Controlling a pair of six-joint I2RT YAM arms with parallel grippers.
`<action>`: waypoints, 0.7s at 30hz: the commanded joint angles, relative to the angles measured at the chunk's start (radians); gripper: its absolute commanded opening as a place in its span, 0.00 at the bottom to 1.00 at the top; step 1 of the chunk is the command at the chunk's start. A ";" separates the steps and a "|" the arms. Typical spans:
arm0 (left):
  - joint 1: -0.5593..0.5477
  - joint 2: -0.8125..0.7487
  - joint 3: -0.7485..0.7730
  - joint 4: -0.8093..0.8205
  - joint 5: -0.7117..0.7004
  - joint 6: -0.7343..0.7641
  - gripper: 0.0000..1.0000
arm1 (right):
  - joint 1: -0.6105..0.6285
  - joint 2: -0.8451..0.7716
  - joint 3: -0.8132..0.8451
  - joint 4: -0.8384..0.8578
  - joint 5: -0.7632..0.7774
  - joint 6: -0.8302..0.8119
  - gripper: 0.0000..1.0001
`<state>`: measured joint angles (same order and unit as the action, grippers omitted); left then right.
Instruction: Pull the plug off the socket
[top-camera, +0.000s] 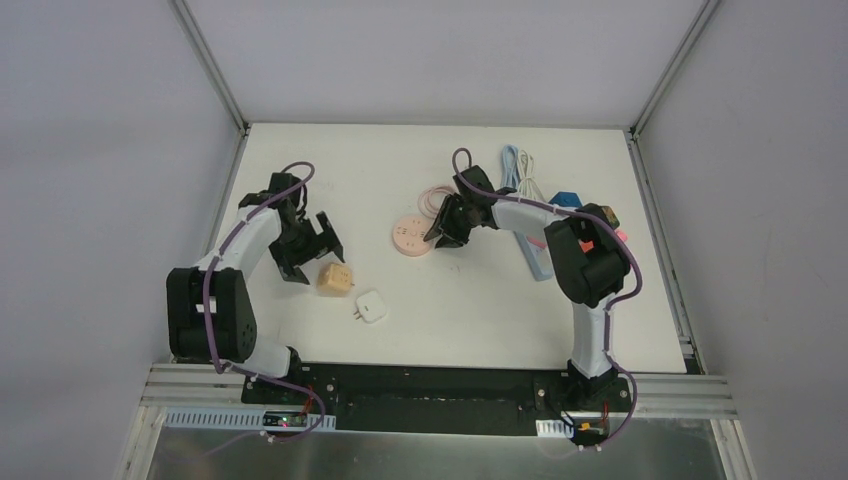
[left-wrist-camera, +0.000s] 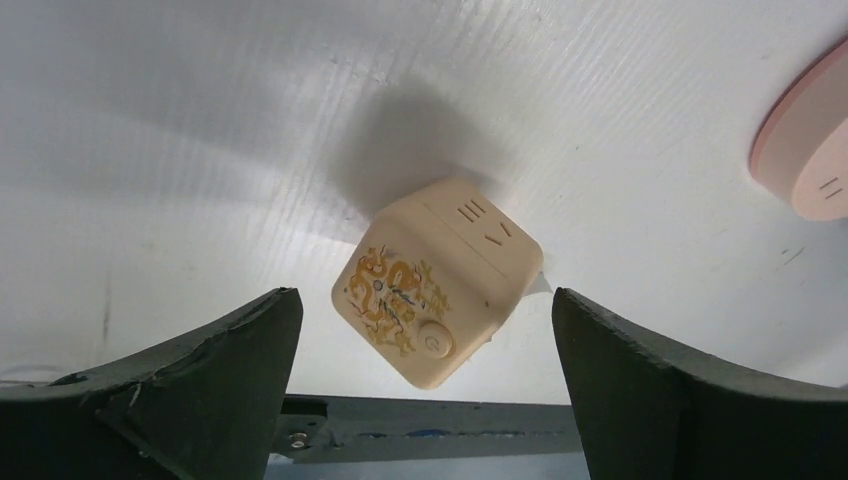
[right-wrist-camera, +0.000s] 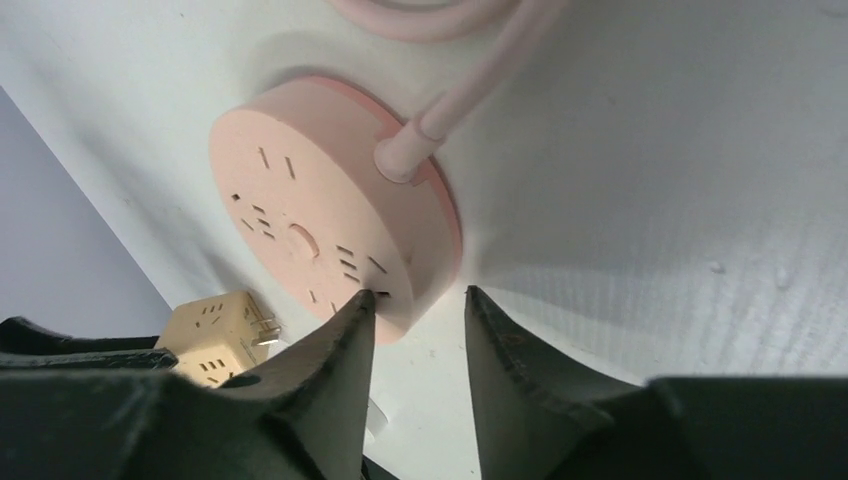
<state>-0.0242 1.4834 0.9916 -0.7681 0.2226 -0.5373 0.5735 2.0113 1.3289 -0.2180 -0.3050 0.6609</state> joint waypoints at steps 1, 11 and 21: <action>0.004 -0.100 0.104 -0.112 -0.157 0.052 0.99 | 0.020 0.083 0.069 -0.106 0.066 -0.022 0.36; 0.004 -0.233 0.216 -0.172 -0.164 0.118 0.99 | 0.076 0.213 0.315 -0.097 0.039 -0.019 0.40; 0.000 -0.290 0.213 -0.026 0.193 0.135 0.97 | 0.001 0.031 0.399 -0.246 0.206 -0.161 0.73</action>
<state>-0.0242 1.2259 1.1824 -0.8642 0.2474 -0.4225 0.6353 2.2265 1.7500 -0.3649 -0.2043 0.5827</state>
